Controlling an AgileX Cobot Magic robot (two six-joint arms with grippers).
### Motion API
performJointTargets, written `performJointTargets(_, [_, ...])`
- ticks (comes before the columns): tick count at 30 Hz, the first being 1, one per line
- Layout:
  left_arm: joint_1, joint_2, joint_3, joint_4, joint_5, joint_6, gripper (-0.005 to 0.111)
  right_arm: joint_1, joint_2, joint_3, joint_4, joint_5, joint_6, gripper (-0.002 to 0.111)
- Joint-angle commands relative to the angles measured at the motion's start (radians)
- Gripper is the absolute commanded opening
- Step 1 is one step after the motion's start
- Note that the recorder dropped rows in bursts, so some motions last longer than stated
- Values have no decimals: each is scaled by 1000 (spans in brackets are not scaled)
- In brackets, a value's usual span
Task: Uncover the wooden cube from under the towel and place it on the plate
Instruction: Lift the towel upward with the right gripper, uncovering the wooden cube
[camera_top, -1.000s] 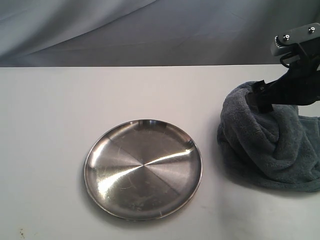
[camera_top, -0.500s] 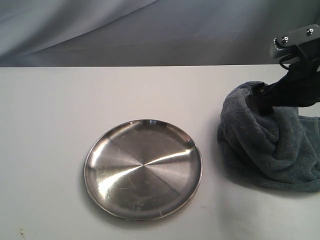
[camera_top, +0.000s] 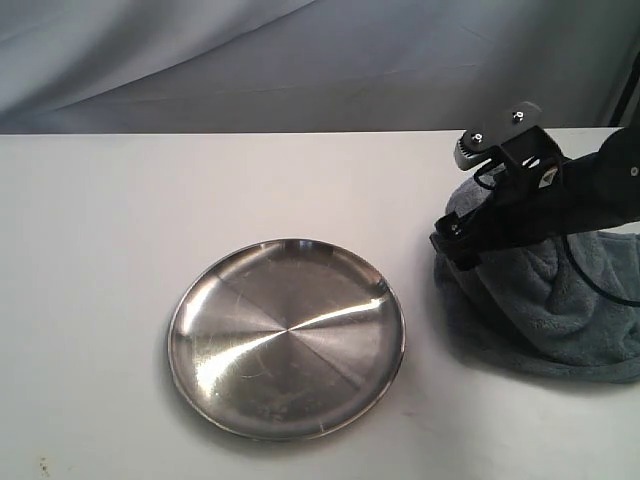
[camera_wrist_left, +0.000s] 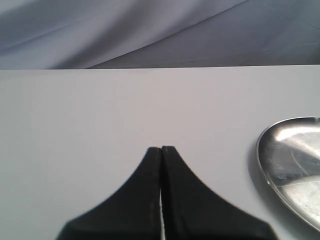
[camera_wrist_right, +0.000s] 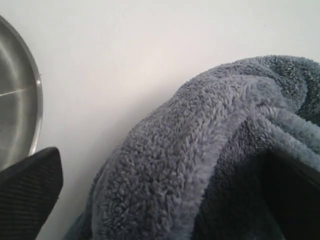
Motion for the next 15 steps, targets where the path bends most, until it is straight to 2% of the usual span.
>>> performJointTargets(1, [1,-2,5,-5,-13,-1,1,2,29,6,-4,-26,14,97])
performJointTargets(2, [1,-2,5,-5,-13,-1,1,2,29,6,-4,-26,14,93])
performJointTargets(4, [1,-2,5,-5,-13,-1,1,2,29,6,-4,-24,14,64])
performJointTargets(5, [1,-2,5,-5,-13,-1,1,2,29,6,-4,-24,14,54])
performJointTargets(6, [1,-2,5,-5,-13,-1,1,2,29,6,-4,-24,14,38])
performJointTargets(7, [1,-2,5,-5,-13,-1,1,2,29,6,-4,-24,14,30])
performJointTargets(8, [1,-2,5,-5,-13,-1,1,2,29,6,-4,-24,14,15])
performJointTargets(10, [1,-2,5,-5,-13,-4,1,2,26,6,-4,-18,14,0])
performJointTargets(15, [1,-2,5,-5,-13,-4,1,2,-42,-11,-4,36,14,0])
